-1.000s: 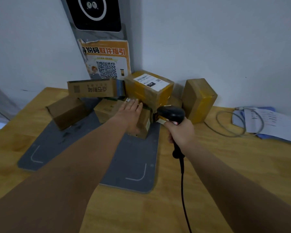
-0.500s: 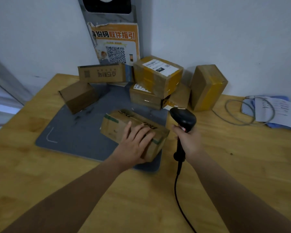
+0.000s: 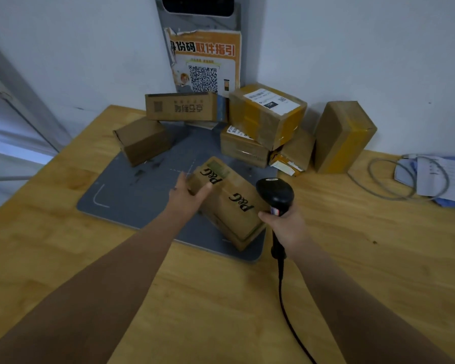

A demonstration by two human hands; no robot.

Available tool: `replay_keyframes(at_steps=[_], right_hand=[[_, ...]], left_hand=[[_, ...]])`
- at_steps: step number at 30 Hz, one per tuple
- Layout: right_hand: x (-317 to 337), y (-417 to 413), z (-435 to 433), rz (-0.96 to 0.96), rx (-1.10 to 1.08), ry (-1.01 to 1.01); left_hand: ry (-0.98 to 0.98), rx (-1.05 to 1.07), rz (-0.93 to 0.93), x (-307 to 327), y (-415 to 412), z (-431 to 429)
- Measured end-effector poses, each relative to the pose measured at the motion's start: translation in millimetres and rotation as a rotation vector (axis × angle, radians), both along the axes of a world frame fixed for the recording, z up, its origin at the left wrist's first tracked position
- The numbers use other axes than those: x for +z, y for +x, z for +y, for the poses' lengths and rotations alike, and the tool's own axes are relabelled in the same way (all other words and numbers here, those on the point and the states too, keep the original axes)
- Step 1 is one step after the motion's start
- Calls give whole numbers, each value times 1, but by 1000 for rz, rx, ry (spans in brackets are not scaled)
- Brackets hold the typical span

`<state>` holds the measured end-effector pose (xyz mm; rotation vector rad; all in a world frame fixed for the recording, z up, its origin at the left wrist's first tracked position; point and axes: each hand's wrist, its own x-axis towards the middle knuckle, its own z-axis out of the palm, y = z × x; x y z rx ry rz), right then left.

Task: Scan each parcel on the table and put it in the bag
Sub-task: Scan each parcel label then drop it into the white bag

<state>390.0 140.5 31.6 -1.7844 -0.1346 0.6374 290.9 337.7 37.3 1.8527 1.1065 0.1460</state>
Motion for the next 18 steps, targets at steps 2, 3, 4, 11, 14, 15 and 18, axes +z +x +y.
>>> replay_keyframes(at_steps=[2,3,4,11,14,15,18], right_hand=[[-2,-8,-3,-25,-34,2],[-2,-15,-5,-32,-48,25],[-4,-22,-8,-33,-52,52],[-2,-71,-22,154,-7,264],[-9,-82,-26,227,-260,215],[-11,-84,-28,270,-333,223],[-12,-94,-39,370,-442,263]], left_hand=[[-239,63,-114,2,4,-6],[-269,64,-138,4,4,-12],[-278,62,-135,4,4,-18],[240,-379,511,11,-11,-58],[522,-506,643,16,-19,-66],[547,-526,664,17,-20,-66],[467,-570,700,16,-26,-68]])
